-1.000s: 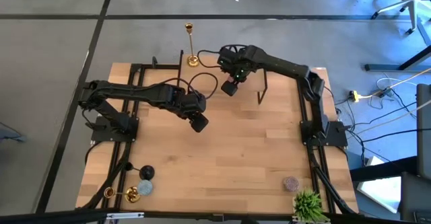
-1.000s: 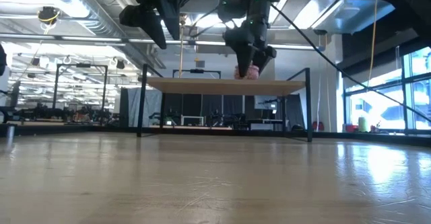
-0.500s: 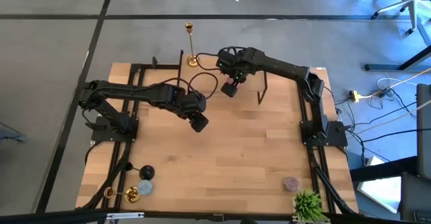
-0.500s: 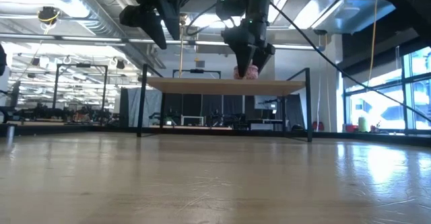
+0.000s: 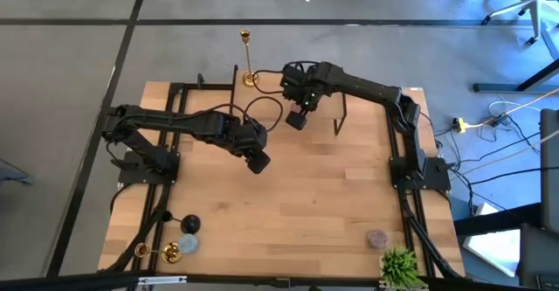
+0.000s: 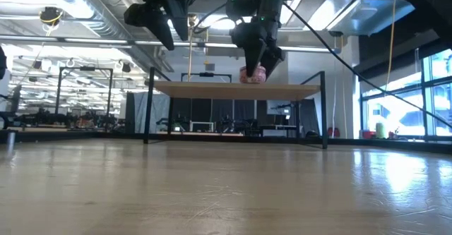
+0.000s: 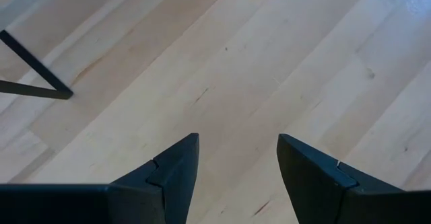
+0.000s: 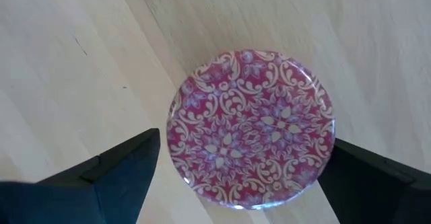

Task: Pick & Place candle stick holders
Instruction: Put the pink candle on the shelf

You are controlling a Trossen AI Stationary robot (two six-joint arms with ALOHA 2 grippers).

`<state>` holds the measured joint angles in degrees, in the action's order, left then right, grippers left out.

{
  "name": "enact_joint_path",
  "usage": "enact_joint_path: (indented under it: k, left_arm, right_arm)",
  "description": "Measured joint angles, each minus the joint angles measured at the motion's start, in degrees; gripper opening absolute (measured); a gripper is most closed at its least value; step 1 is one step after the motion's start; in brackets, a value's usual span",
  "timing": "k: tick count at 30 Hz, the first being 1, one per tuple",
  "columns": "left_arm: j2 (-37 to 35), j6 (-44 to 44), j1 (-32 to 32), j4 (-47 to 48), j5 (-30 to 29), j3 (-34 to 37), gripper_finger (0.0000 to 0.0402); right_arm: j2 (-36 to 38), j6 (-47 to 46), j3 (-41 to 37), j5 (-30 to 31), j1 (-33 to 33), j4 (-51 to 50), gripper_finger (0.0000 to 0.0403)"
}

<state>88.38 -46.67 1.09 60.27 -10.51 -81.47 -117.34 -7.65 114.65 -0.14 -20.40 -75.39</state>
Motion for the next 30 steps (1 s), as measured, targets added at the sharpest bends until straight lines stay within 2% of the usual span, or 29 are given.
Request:
enact_joint_path:
  k: [12,22,30]
  left_arm:
    - [0.0,-0.8,1.1,0.0,-0.4,0.0,0.0198]
    - [0.0,-0.8,1.1,0.0,-0.4,0.0,0.0198]
    - [0.0,-0.8,1.1,1.2,-0.4,0.0,0.0198]
  right_arm:
    - [0.0,0.9,0.0,6.0,0.0,2.9,0.0375]
    - [0.0,3.0,0.0,6.3,0.0,5.5,0.0375]
    - [0.0,5.6,0.0,15.2,-0.2,8.9,0.0375]
